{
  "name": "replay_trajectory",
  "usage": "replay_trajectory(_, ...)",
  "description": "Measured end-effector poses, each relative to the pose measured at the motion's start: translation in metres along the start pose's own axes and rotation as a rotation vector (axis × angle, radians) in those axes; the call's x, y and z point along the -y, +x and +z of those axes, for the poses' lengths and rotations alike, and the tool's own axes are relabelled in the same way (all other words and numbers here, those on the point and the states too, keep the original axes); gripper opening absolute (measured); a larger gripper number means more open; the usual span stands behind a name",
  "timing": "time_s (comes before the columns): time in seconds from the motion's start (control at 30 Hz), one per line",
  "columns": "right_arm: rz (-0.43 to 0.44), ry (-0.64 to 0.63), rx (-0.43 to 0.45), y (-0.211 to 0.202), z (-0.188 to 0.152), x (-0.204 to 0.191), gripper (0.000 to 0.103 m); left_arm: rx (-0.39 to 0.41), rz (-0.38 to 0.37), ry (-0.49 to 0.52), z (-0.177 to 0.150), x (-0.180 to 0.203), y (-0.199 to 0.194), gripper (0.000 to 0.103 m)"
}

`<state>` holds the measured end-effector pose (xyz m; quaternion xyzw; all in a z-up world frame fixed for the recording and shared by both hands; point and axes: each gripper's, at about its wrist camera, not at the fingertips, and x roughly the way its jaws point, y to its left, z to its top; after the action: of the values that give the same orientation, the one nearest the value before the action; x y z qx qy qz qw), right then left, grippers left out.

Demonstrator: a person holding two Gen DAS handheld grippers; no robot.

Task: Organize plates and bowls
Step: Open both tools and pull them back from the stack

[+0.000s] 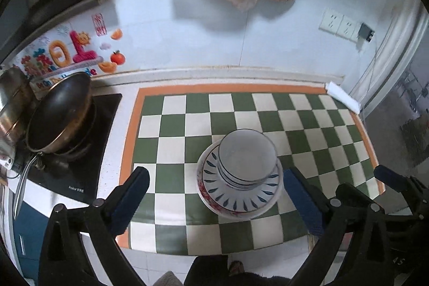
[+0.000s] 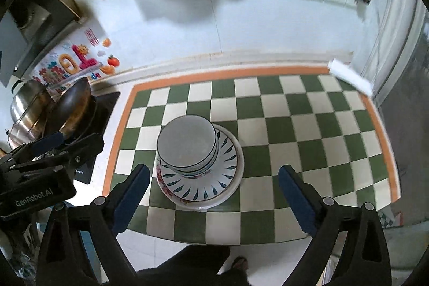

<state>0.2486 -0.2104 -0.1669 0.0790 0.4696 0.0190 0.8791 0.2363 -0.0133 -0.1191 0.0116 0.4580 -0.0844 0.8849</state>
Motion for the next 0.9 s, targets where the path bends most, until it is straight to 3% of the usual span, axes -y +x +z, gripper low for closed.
replay_trajectory(0.53, -0.021, -0.035, 0.177, -0.158, -0.084, 0.004, 0.101, 0.115, 0.033, -0.013, -0.075, 0.03, -0.117, 0.103)
replay_trajectory(0.9, -0.08, -0.023, 0.246, -0.218, -0.123, -0.006, 0.101, 0.151, 0.05, 0.017, -0.11, 0.026, -0.167, 0.103)
